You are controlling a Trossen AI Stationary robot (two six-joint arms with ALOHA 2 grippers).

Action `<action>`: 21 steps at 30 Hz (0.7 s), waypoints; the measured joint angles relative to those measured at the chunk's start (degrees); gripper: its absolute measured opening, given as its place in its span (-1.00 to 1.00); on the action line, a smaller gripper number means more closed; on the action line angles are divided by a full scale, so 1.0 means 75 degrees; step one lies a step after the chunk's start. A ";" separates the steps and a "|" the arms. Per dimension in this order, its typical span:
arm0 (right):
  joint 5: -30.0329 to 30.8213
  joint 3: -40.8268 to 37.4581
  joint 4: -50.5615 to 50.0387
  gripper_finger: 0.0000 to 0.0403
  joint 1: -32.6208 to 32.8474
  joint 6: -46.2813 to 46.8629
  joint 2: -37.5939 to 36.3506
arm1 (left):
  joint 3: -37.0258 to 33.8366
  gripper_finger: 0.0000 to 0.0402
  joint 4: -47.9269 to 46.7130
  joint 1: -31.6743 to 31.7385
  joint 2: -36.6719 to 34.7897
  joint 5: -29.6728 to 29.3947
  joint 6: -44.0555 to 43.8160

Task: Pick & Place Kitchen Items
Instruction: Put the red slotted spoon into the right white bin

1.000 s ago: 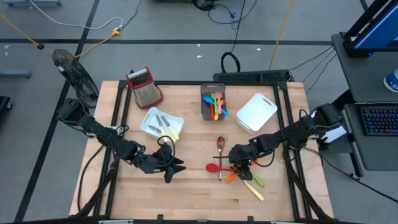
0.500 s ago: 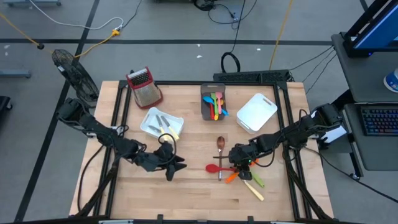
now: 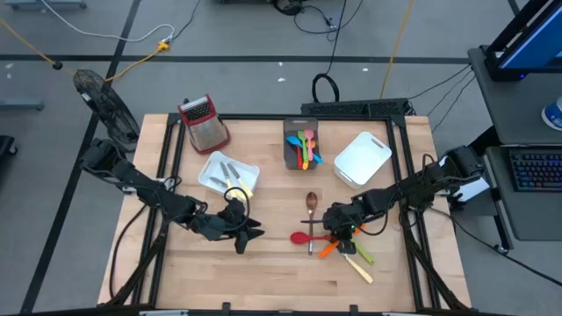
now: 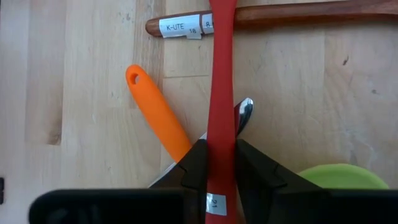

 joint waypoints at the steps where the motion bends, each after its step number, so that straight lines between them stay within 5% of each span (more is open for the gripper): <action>1: -0.0004 0.0000 0.0001 -0.76 -0.0001 0.0010 0.0000 | 0.0000 -0.09 0.0000 0.0000 0.0000 0.0000 0.0011; 21: -0.0026 -0.0003 0.0321 -0.76 -0.0070 0.0883 -0.0801 | 0.0000 -0.09 -0.0009 0.0000 0.0000 0.0006 0.0363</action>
